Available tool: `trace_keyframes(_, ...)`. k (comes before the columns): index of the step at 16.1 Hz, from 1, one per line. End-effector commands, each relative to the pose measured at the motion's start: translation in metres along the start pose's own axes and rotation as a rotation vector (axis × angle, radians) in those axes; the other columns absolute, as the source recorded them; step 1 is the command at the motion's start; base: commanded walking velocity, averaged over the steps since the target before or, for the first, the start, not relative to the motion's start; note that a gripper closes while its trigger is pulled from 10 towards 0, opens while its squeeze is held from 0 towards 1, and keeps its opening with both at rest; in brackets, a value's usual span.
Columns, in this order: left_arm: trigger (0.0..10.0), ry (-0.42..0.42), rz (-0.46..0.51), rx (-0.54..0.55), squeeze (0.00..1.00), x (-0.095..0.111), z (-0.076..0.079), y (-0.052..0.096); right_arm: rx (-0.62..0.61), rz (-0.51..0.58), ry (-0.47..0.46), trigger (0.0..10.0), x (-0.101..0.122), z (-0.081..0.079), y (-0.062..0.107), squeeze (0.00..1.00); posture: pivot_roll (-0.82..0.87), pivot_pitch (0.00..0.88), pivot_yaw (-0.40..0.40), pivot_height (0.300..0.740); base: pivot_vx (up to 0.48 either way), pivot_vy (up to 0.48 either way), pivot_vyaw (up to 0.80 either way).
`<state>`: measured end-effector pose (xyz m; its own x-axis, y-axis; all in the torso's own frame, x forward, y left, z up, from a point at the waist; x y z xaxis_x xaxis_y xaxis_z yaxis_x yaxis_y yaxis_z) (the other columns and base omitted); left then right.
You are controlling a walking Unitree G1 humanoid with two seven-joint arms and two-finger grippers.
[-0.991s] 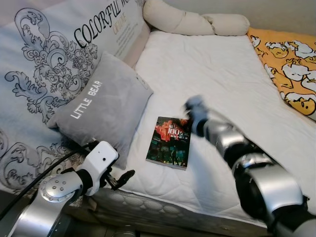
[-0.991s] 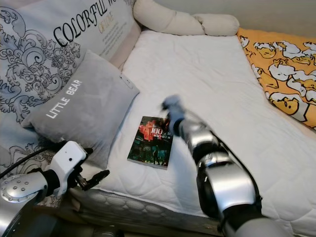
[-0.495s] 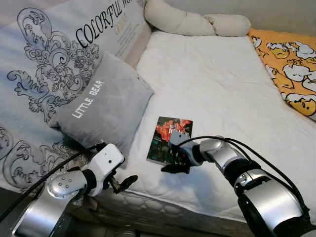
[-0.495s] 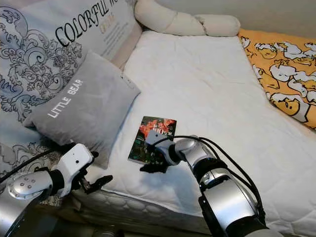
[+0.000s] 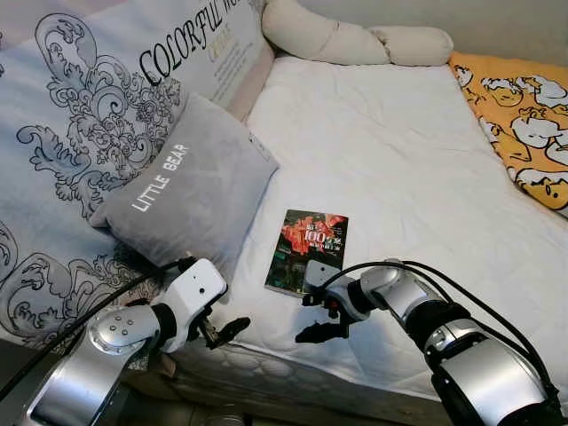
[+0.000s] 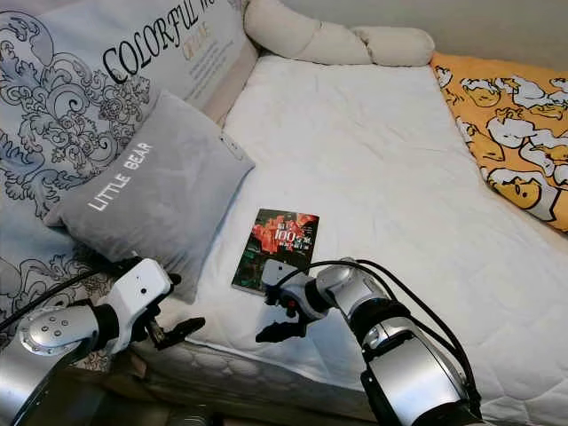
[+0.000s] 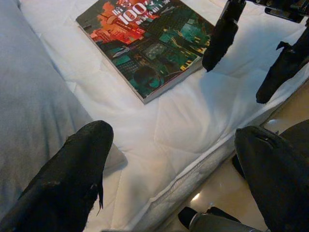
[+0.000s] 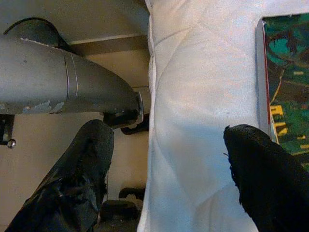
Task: Clean up the room
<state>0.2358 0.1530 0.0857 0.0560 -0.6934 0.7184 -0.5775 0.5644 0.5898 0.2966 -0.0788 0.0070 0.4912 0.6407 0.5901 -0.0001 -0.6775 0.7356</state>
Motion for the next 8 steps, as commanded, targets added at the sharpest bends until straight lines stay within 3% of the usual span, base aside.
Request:
trace_keyframes(1,10.0,-0.016,-0.017,-0.003,0.78,-0.001,-0.003,0.001,-0.001,-0.039,0.003,10.0,-0.007,0.000,0.000,0.00,0.23,0.000,0.002,0.740,0.000,0.000,0.00)
trace_keyframes(8,10.0,-0.020,-0.020,-0.005,0.78,-0.001,-0.004,0.001,-0.199,-0.081,-0.009,10.0,-0.018,0.018,0.004,0.00,0.23,0.000,0.009,0.740,0.000,0.000,0.00)
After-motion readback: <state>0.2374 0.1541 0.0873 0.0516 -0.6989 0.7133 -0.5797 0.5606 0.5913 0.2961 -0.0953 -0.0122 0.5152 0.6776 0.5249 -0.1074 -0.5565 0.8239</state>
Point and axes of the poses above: a point about 5 cm out from each wrist's last joint towards the gripper, its own y axis pointing back from the gripper into the wrist, its own x axis along the axis of the wrist's last joint, z = x × y, the point moved 3 cm from there along -y, pointing out of the wrist towards the gripper, and after that the axes turned 15 degrees about -y, right-handed, at the moved point
